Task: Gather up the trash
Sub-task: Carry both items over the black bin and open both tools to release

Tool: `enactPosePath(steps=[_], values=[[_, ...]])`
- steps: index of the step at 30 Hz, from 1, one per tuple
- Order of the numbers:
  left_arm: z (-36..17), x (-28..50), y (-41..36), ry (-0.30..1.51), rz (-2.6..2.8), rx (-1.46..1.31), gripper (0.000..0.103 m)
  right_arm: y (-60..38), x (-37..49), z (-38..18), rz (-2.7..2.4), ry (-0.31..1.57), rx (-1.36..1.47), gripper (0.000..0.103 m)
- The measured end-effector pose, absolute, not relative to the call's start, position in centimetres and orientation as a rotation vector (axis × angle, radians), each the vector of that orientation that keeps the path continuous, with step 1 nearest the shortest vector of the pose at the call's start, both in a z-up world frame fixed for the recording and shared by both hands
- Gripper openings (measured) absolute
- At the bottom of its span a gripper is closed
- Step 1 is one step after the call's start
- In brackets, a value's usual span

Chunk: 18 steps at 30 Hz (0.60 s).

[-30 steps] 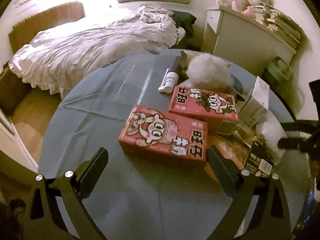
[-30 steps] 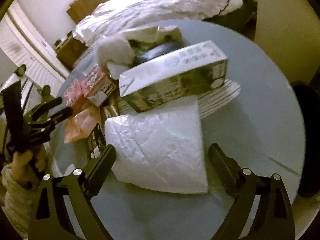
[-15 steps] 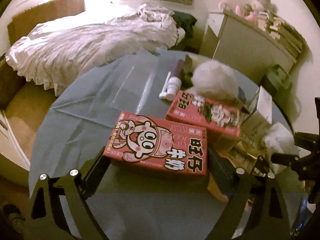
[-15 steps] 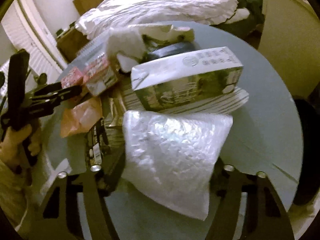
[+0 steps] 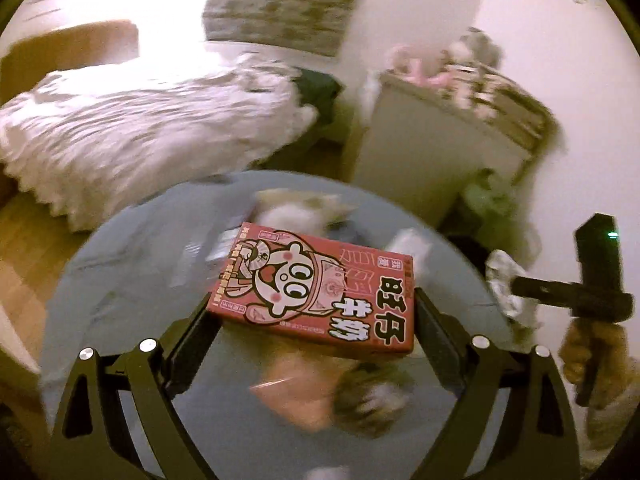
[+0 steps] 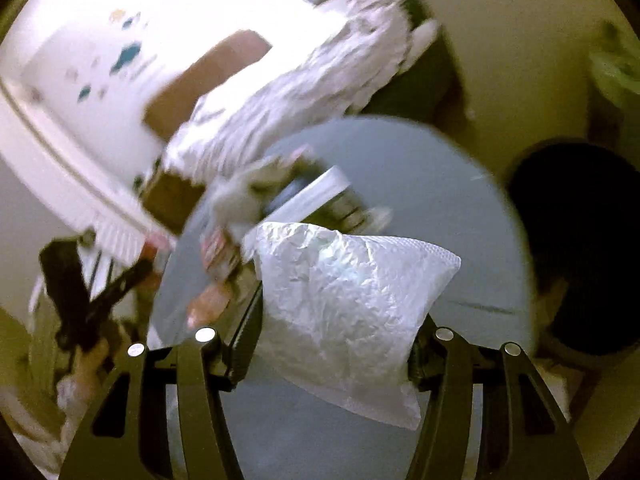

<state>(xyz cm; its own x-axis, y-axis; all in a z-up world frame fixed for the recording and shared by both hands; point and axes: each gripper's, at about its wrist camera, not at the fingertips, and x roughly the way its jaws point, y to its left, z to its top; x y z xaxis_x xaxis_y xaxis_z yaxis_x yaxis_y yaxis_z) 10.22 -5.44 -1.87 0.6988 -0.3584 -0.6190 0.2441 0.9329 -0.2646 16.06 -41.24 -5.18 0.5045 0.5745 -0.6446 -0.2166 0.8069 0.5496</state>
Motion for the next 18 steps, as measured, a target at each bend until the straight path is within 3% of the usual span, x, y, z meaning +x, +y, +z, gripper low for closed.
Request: enactPosePath(steps=[10, 18], values=[[-2.2, 15.1, -24.5, 0.74, -0.722, -0.131, 0.091, -55.6, 15.2, -8.5, 0.166, 0.821, 0.65, 0.058], [-6.3, 19.9, -35.4, 0.846, -0.82, -0.102, 0.091, -60.0, 17.4, -12.6, 0.078, 0.783, 0.762, 0.058]])
